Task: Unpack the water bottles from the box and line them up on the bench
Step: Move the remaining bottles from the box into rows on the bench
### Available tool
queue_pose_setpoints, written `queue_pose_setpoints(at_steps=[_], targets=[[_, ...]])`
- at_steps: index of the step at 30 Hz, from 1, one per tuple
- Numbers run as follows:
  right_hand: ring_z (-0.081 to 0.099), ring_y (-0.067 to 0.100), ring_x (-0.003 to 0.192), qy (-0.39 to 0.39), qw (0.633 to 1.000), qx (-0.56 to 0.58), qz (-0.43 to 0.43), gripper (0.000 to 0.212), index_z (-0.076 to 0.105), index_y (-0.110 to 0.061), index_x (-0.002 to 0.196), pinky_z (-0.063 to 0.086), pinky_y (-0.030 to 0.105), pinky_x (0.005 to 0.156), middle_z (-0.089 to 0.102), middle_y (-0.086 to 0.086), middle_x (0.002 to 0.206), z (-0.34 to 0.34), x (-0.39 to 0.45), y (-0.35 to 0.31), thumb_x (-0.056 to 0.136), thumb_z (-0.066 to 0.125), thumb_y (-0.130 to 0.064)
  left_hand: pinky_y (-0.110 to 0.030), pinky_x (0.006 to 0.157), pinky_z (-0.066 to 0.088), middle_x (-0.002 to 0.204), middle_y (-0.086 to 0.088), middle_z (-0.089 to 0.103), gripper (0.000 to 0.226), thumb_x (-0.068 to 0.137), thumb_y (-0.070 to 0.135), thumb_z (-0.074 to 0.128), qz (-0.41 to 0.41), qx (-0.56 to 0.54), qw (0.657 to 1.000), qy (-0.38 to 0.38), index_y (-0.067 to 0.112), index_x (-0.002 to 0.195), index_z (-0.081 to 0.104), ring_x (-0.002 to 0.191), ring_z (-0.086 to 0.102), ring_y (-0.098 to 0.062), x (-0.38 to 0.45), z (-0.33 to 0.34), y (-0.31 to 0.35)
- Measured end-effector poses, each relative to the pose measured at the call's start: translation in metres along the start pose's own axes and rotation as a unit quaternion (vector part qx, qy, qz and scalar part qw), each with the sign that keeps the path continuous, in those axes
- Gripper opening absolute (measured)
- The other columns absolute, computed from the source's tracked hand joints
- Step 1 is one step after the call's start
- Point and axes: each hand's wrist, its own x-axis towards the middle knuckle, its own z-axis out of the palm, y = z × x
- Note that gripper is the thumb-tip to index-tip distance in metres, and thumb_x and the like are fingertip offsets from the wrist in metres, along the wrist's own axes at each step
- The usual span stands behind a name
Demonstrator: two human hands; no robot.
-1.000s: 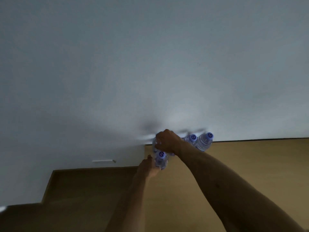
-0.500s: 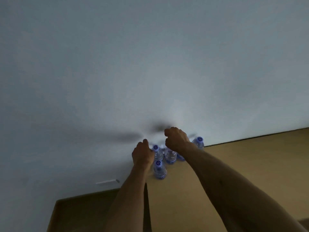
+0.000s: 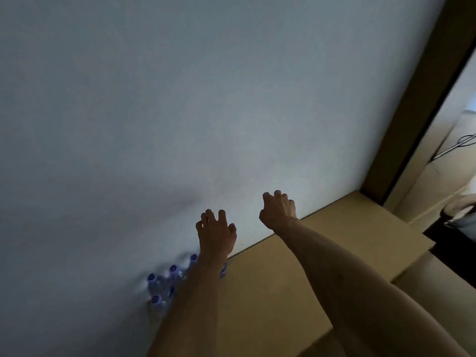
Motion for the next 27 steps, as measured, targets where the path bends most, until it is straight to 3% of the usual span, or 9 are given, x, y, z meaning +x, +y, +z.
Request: queue_pose_setpoints(at_steps=[2,5,10,16,21,27], targets=[[0.049,0.028,0.107,0.017,0.999,-0.016,0.027,0.029,0.052,-0.014,0.115,0.038,0.038,0.093,0.05,0.011,0.117,-0.019,-0.009,0.054,0.086,0.049,-0.015,-0.044,0.116,0.02,0.158,-0.021,0.018,0.056,0.1,0.048,0.035,0.032,-0.007,0.999,0.012,0.019,0.148,0.027,0.146,0.017,-0.036,-0.007,-0.007,0.052],[0.047,0.03,0.112,0.033,0.997,-0.035,0.068,0.032,0.051,-0.016,0.12,0.037,0.041,0.098,0.048,0.013,0.124,-0.043,-0.028,0.132,0.088,0.051,-0.019,-0.047,0.118,0.012,0.161,-0.023,0.006,0.061,0.101,0.051,0.026,0.079,-0.03,0.996,0.02,0.022,0.153,0.017,0.149,0.006,-0.038,-0.018,-0.014,0.131],[0.039,0.034,0.125,0.053,0.988,-0.04,0.141,0.045,0.047,-0.019,0.131,0.034,0.045,0.104,0.037,0.019,0.141,-0.083,-0.07,0.259,0.087,0.053,-0.017,-0.05,0.117,0.012,0.161,-0.024,0.0,0.062,0.101,0.051,0.022,0.151,-0.069,0.986,0.0,0.024,0.156,0.008,0.148,0.005,-0.038,-0.043,-0.016,0.271],[0.01,0.041,0.146,0.064,0.96,-0.026,0.27,0.08,0.021,-0.023,0.151,0.019,0.053,0.116,0.008,0.024,0.158,-0.134,-0.124,0.411,0.084,0.064,-0.016,-0.049,0.117,0.02,0.16,-0.022,0.005,0.06,0.1,0.045,0.032,0.26,-0.1,0.96,-0.015,0.024,0.154,0.015,0.147,0.012,-0.038,-0.073,-0.016,0.438],[0.014,0.042,0.144,0.096,0.928,-0.007,0.361,0.077,0.028,-0.023,0.148,0.023,0.053,0.114,0.013,0.024,0.156,-0.154,-0.16,0.52,0.083,0.069,-0.027,-0.05,0.118,0.014,0.162,-0.021,0.0,0.061,0.1,0.044,0.037,0.363,-0.102,0.924,-0.054,0.026,0.154,0.016,0.149,0.006,-0.038,-0.1,0.002,0.565],[0.02,0.043,0.142,0.084,0.89,-0.022,0.448,0.075,0.029,-0.023,0.146,0.027,0.054,0.111,0.016,0.025,0.155,-0.162,-0.175,0.65,0.083,0.069,-0.025,-0.047,0.118,0.017,0.16,-0.023,0.006,0.058,0.097,0.038,0.047,0.457,-0.091,0.883,-0.061,0.023,0.15,0.03,0.148,0.012,-0.039,-0.114,0.036,0.71]])
